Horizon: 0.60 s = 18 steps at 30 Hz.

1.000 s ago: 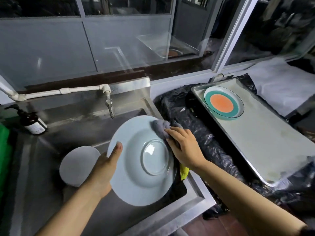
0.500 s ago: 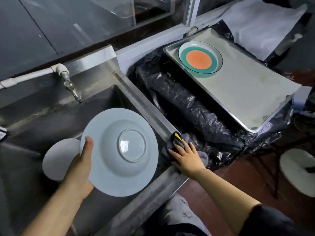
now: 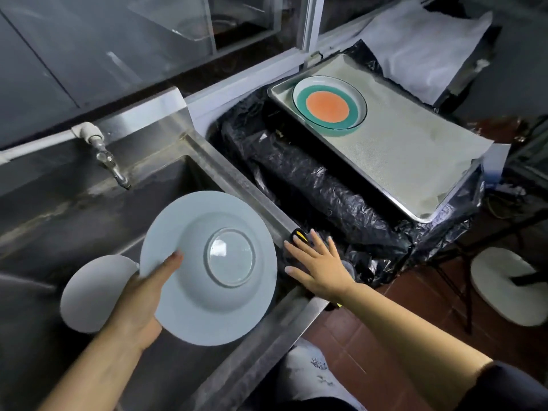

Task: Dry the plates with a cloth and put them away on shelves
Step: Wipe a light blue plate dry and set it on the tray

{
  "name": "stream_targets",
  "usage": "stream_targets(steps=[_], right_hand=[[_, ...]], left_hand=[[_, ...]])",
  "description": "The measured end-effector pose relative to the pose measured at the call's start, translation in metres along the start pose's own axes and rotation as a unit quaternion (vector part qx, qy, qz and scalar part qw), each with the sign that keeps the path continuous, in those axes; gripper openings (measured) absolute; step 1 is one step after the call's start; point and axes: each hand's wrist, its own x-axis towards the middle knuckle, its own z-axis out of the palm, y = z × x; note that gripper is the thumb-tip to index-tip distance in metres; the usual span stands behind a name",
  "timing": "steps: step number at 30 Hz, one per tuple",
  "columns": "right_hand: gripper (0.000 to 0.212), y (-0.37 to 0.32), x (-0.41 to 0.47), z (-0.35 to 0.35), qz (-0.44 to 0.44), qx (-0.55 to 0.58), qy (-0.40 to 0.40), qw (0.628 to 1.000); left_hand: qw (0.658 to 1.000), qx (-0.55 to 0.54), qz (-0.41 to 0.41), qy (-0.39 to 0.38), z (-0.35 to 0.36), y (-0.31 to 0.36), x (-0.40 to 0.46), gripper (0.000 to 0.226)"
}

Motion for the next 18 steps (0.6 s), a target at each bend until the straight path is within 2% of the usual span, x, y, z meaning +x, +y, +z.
stream_targets(steps=[2, 7, 10, 11, 15, 18], right_hand=[[0.086, -0.012, -0.002, -0.026, -0.026, 0.103, 0.022, 0.994], [0.096, -0.037, 0.006, -0.094, -0.066, 0.303, 0.038, 0.95], [0.1, -0.033, 0.017, -0.126, -0.042, 0.4, 0.071, 0.913], [0.093, -0.029, 0.02, -0.135, -0.047, 0.417, 0.073, 0.905], [0.042, -0.014, 0.026, -0.173, -0.06, 0.481, 0.094, 0.87], [0.034, 0.006, 0.03, -0.2, -0.078, 0.477, 0.114, 0.868]], left_hand=[[1.0, -0.012, 0.006, -0.017, 0.004, 0.009, 0.0, 0.023], [0.994, -0.012, 0.042, -0.095, 0.016, 0.034, 0.008, 0.04], [0.989, -0.008, 0.066, -0.133, 0.025, 0.053, 0.017, 0.08], [0.987, -0.014, 0.073, -0.144, 0.028, 0.059, 0.02, 0.087], [0.98, 0.002, 0.121, -0.156, 0.052, 0.083, 0.034, 0.098], [0.978, 0.027, 0.164, -0.127, 0.08, 0.095, 0.051, 0.102]])
